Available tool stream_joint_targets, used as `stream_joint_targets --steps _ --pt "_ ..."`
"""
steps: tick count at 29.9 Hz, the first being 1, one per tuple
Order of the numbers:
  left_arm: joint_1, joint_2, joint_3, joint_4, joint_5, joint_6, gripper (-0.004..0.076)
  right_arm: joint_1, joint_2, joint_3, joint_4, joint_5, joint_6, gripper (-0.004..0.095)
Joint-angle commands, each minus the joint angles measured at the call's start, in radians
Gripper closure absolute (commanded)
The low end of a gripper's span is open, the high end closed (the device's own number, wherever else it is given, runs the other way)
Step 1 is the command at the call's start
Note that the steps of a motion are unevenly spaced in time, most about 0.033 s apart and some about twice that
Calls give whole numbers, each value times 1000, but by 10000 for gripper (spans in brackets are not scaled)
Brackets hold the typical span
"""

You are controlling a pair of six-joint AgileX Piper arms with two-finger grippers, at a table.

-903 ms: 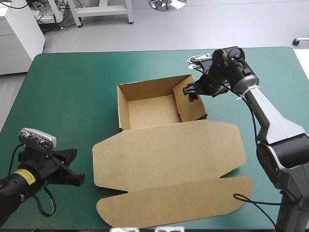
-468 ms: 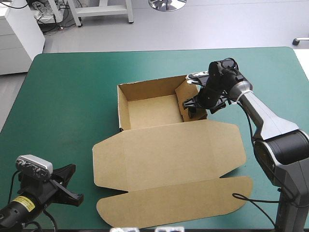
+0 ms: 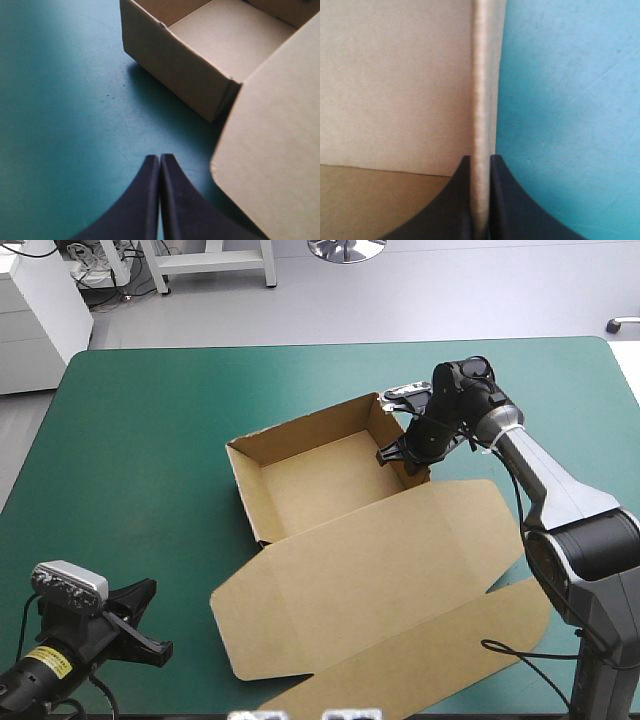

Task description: Fold the box

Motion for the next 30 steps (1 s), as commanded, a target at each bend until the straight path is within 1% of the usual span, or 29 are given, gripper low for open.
stream_joint_targets --steps 1,4,7,10,11,14,17,20,23,30 --pt "-1 7 -25 -18 -71 -3 734 -26 -96 -97 -55 21 -27 927" --pt "-1 7 -25 -18 -69 -3 734 -88 -131 -175 -126 21 -43 927" --pt "-1 7 -25 -18 -60 -3 734 -186 -162 -248 -139 21 -73 927" --pt "-1 7 -25 -18 -40 -3 734 -309 -181 -299 -155 21 -77 927" --pt "-1 7 -25 -18 -34 -3 734 -366 -180 -308 -159 21 -79 927" --pt "-1 7 -25 -18 -19 -3 734 -489 -170 -313 -179 21 -77 927" --pt "-1 7 -25 -18 -19 -3 734 -605 -136 -313 -166 21 -73 927" --pt "-1 7 -25 -22 -19 -3 734 -680 -86 -313 -159 21 -68 927" --pt "-1 7 -25 -56 -19 -3 734 -730 -27 -313 -150 21 -63 927" --pt "-1 7 -25 -83 -19 -3 734 -778 64 -292 -170 21 -52 923"
